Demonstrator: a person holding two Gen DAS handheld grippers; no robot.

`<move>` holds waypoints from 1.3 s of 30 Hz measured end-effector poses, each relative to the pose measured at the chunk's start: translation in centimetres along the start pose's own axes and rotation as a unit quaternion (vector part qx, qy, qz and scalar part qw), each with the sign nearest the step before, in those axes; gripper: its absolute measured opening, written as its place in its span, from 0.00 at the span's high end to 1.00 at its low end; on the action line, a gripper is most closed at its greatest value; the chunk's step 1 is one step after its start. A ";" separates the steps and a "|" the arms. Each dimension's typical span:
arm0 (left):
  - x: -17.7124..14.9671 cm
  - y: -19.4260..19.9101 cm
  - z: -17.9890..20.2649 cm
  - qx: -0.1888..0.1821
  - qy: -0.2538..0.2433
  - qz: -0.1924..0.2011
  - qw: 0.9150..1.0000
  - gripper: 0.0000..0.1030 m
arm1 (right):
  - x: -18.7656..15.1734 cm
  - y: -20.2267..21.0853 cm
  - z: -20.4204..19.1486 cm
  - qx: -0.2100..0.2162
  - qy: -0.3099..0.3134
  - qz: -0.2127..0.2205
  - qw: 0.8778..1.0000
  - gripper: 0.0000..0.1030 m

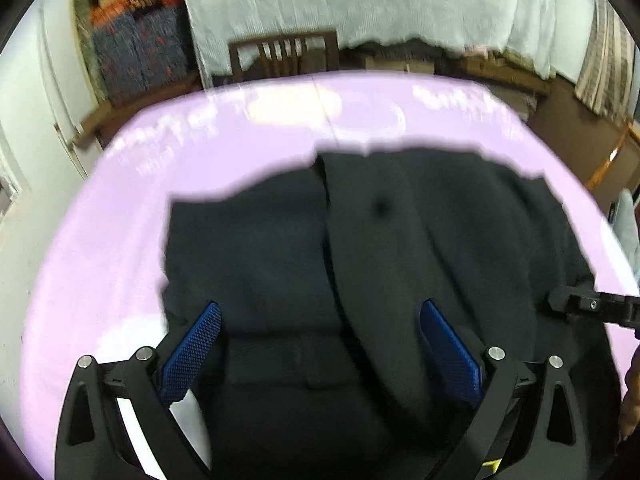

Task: Fold large clothes

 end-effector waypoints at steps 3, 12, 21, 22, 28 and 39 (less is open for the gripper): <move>2.6 0.8 0.1 0.009 -0.004 0.022 1.000 0.03 | 1.4 1.9 -2.0 -0.015 0.036 0.038 0.999 0.94; 6.8 -5.6 -0.1 0.040 0.021 -0.001 0.999 0.03 | 9.4 -1.4 -5.0 -0.047 0.050 0.076 0.995 0.94; 5.9 -9.6 -1.8 0.034 0.044 -0.022 0.998 0.03 | 11.5 -6.6 -0.6 -0.038 0.027 0.065 0.997 1.00; 5.9 -9.7 -1.7 0.038 0.041 -0.023 0.998 0.03 | 11.6 -6.7 -0.4 -0.034 0.027 0.067 0.997 1.00; 5.9 -6.2 -2.1 0.031 0.059 -0.026 0.997 0.03 | 11.9 -5.6 -1.4 -0.051 0.007 0.061 0.997 0.95; -1.5 2.6 1.4 0.018 -0.004 -0.010 1.000 0.03 | 2.9 2.9 -6.4 -0.037 0.076 0.085 0.993 0.85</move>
Point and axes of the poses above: each gripper's, at about its wrist camera, not at the fingertips, and y roughly against the way its jaws point, z to its right, x to its top, the point moved 2 cm from there along -y, roughly the way its jaws point, and after that the axes turned 6 degrees about -x, right-handed, at the moved point
